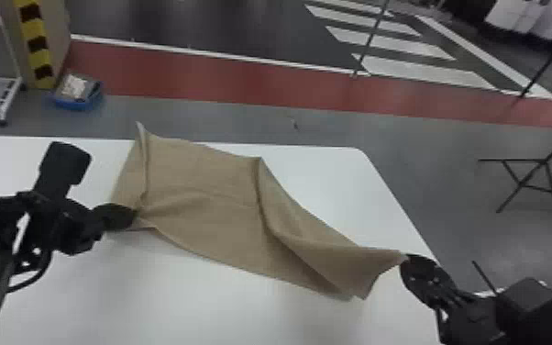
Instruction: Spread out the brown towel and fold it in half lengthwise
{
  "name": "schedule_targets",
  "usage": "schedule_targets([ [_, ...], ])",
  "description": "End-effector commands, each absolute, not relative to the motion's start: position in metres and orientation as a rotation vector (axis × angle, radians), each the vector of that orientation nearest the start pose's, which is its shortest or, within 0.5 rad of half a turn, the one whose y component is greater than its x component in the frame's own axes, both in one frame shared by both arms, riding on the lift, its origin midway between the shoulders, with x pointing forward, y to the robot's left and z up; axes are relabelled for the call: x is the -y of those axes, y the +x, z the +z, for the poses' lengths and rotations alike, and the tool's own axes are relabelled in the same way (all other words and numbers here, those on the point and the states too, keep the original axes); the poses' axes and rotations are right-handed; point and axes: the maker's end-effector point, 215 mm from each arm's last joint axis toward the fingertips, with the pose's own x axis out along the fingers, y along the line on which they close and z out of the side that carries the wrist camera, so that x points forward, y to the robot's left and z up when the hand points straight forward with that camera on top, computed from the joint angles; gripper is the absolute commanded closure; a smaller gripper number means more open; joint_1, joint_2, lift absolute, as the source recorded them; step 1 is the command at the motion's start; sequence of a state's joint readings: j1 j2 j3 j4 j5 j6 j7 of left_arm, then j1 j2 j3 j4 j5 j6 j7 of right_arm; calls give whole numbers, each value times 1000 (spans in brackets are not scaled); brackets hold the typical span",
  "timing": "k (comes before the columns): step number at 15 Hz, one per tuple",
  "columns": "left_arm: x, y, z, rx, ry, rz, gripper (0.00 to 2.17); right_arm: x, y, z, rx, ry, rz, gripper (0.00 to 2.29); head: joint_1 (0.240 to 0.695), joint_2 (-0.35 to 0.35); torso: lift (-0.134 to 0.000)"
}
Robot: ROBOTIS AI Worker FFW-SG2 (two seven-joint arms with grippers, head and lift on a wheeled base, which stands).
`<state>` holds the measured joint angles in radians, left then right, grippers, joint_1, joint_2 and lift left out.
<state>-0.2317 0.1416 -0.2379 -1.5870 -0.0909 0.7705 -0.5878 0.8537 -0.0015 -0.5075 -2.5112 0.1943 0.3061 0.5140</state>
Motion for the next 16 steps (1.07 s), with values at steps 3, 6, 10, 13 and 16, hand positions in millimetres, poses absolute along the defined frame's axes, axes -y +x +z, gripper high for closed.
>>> schedule_targets([
  [3, -147, 556, -435, -659, 16, -589, 1231, 383, 319, -318, -375, -449, 76, 1683, 695, -334, -123],
  [6, -158, 542, -442, -684, -11, -600, 1204, 385, 322, -320, -375, -442, 71, 1679, 695, -296, -123],
  [10, -142, 537, -447, -694, 6, -627, 1015, 386, 319, -322, -393, -434, 73, 1683, 695, -292, -123],
  [13, -137, 536, -450, -699, 10, -631, 1008, 387, 314, -320, -396, -438, 73, 1683, 695, -308, -123],
  [16, -132, 534, -451, -703, 13, -643, 748, 389, 312, -321, -401, -439, 72, 1683, 695, -323, -123],
])
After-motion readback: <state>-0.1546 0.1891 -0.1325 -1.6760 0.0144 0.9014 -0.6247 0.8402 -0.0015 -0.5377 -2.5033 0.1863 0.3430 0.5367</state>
